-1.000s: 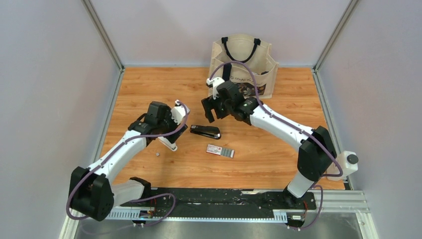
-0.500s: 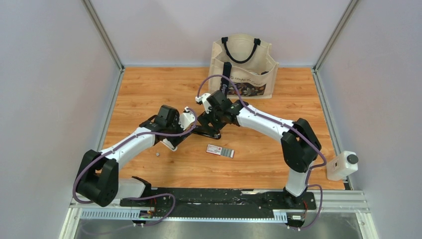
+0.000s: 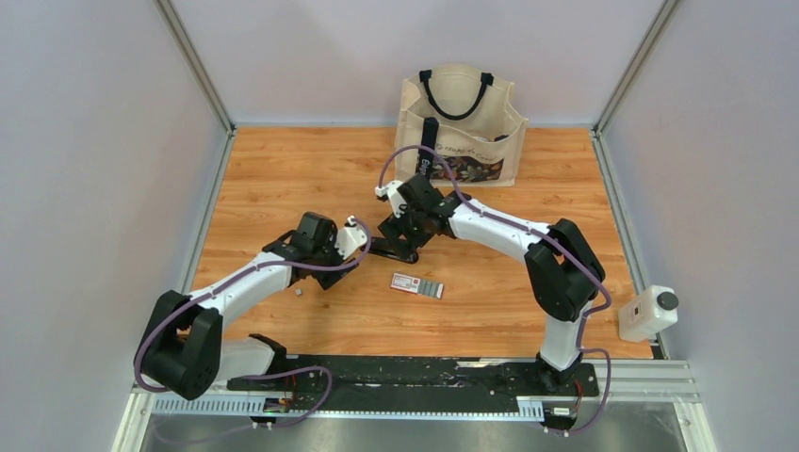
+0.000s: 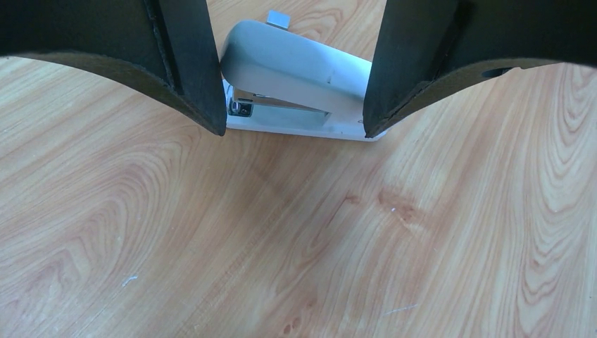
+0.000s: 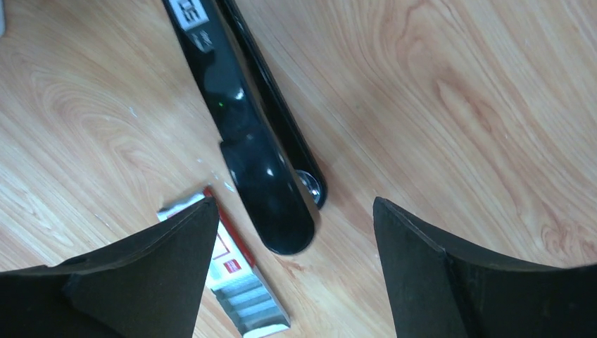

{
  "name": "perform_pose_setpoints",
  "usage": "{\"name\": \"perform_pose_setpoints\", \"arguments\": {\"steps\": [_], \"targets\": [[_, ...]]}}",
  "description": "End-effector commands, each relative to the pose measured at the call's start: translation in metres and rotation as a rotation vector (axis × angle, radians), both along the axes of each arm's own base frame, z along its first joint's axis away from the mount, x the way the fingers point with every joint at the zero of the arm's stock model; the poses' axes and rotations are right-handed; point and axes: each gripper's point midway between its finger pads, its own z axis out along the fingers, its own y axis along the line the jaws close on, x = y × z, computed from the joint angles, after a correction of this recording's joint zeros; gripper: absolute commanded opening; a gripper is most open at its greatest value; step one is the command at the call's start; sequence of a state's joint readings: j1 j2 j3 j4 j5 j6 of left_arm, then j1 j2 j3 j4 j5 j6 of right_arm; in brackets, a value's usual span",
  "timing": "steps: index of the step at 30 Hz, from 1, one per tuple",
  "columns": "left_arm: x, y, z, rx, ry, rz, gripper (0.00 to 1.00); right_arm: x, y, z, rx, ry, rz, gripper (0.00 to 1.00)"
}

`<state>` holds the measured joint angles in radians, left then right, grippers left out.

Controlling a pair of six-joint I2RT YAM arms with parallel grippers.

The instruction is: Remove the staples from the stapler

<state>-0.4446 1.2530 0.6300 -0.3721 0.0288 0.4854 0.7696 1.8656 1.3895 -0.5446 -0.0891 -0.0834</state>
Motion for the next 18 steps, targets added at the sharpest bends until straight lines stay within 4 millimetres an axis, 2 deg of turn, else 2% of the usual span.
{"name": "perform_pose_setpoints", "arguments": {"steps": [1,4,7,8,11,16,18], "targets": [[0.008,-0.003,0.014,-0.022,-0.06,0.01,0.79,0.009,-0.002,0.029,0.111,-0.049,-0.012,0.84],[0.011,-0.009,0.035,-0.067,-0.083,0.02,0.81,0.007,-0.001,0.026,0.103,-0.034,-0.003,0.84],[0.009,-0.014,0.064,-0.13,-0.121,0.035,0.86,0.01,0.002,0.025,0.097,-0.024,-0.006,0.85],[0.007,-0.017,0.076,-0.169,-0.142,0.044,0.91,0.01,0.003,0.025,0.098,-0.021,-0.008,0.84],[0.003,-0.018,0.093,-0.227,-0.178,0.07,0.92,0.009,0.01,0.024,0.086,-0.032,0.015,0.84],[0.005,-0.014,0.092,-0.212,-0.166,0.101,0.92,0.006,0.023,0.021,0.025,-0.063,0.057,0.84],[0.007,-0.015,0.091,-0.219,-0.162,0.112,0.92,0.007,0.025,0.013,-0.007,-0.059,0.066,0.82]]}}
